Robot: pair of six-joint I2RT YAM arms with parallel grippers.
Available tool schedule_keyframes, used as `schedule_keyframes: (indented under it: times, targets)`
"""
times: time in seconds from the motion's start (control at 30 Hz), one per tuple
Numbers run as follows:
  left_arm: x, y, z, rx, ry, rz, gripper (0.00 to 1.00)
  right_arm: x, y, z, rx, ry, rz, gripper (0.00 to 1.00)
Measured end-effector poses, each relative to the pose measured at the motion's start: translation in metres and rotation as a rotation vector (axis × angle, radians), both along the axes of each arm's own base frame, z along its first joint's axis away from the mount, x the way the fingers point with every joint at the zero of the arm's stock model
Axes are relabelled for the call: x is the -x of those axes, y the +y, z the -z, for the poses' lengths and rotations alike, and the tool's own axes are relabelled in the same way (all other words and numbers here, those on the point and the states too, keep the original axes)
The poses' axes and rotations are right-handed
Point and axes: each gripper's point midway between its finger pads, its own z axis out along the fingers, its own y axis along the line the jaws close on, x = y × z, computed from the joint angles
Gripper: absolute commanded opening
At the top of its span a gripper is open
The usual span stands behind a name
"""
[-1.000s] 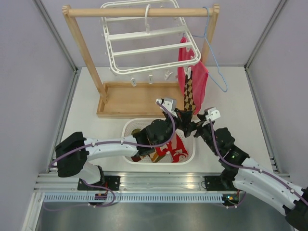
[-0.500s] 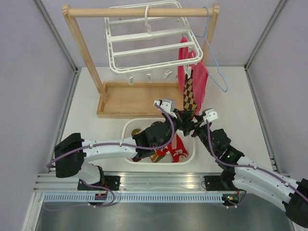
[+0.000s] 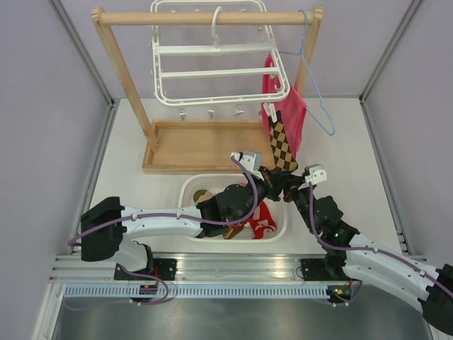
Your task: Remove the socks clipped to the hanger
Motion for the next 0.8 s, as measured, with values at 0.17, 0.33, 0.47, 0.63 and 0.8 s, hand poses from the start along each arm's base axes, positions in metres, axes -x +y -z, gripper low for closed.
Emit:
schedule_keyframes:
  times: [0.17,0.33,0.47,0.63,0.8]
  targets:
    - [-0.003,0.003,0.0,0.0,0.002,-0.024,0.02,0.007,-0.009,-0.012,-0.03,-0.026,0.007,0.01]
    - [-0.007,0.013,-0.008,0.002,-0.009,-0.061,0.02,0.018,-0.021,-0.022,-0.056,-0.048,0.006,0.12]
    - [-0.01,0.018,-0.012,-0.013,-0.009,-0.088,0.02,0.026,-0.011,-0.014,-0.033,-0.01,-0.071,0.55]
    - [-0.021,0.015,-0.024,-0.056,0.028,-0.16,0.02,0.033,0.006,0.007,0.038,0.061,-0.148,0.76]
    - [-0.032,0.012,-0.034,-0.052,0.086,-0.237,0.02,0.045,0.009,-0.005,0.013,0.023,-0.184,0.79]
